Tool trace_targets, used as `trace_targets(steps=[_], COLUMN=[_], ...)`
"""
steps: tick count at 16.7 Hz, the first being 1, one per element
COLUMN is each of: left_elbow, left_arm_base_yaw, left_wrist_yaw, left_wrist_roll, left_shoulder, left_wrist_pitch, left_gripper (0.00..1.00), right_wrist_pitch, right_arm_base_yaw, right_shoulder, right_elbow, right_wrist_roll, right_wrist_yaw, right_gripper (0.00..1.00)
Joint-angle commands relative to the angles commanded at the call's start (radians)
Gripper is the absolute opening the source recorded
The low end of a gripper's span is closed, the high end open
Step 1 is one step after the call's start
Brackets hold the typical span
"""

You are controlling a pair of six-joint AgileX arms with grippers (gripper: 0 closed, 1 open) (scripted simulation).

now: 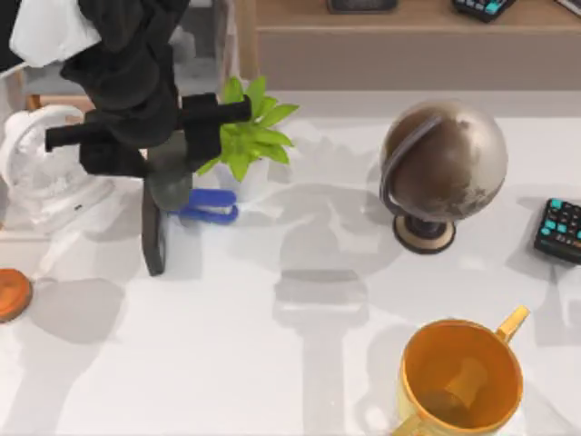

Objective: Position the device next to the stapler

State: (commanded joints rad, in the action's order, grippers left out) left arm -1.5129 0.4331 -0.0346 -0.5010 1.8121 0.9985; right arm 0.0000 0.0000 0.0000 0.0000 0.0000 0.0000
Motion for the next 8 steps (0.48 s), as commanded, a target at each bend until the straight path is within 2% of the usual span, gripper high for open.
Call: trace_targets(steps=[4, 8], left_elbow=[0.176, 0.303], left_arm_base_yaw=[0.158, 0.27], left_wrist_yaw=[-0.017, -0.032], left_wrist_roll=[-0.102, -0.173], left_shoulder=[-0.011, -0.002], left_wrist_pitch=[-0.076, -0.137], left_gripper=[0.0, 0.0], right_wrist_pitch=[0.0, 0.0], right_arm_base_yaw=[0.0, 0.0], right_shoulder=[0.0, 0.0], right_elbow=[0.0, 0.0], right_wrist_roll=[0.0, 0.0], right_wrist_yaw=[0.0, 0.0], right_gripper=[1.0, 1.0])
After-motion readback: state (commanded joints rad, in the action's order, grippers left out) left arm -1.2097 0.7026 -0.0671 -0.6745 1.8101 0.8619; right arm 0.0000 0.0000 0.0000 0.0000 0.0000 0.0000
